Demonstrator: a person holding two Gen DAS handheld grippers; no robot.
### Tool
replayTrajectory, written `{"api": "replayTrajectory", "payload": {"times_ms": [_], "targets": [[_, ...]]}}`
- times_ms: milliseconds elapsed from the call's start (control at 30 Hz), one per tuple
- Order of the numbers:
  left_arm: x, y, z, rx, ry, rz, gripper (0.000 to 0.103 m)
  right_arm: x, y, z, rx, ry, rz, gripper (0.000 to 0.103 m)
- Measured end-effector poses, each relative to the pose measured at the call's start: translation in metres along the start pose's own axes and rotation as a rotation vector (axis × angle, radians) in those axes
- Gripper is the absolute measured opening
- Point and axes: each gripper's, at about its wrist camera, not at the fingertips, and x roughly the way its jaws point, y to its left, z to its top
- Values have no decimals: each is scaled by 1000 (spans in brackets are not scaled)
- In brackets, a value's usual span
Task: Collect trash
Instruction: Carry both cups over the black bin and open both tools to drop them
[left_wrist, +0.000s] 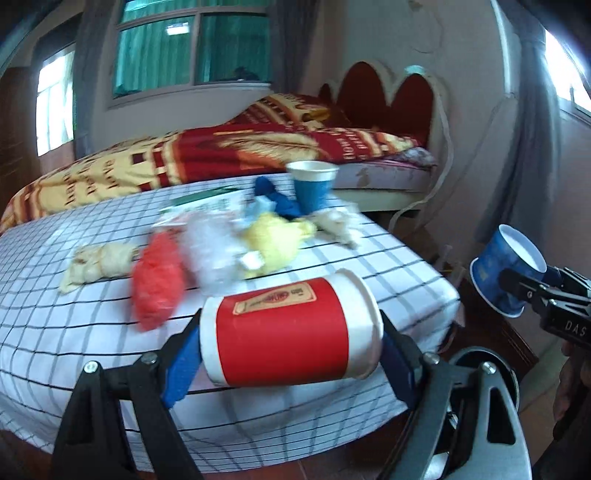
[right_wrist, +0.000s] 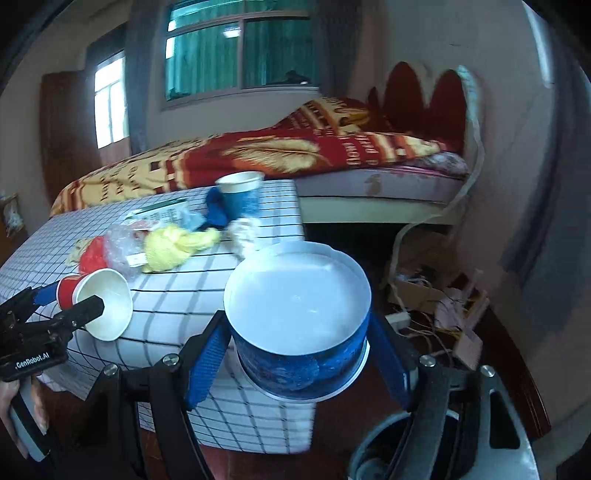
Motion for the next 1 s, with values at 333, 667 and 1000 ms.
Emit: {"api": "replayTrajectory", "payload": {"times_ms": [333,667,1000], "targets": [[0,-95,-7,137,8,-227,85,-44,-82,-44,102,33,-136,77],[12,-186,-31,267,86,-452,85,-57,-138,-99,134,119,-203,77],[38,-227,-52,317,194,-528,85,-44,-173,-135,160,200,-198,77]]}}
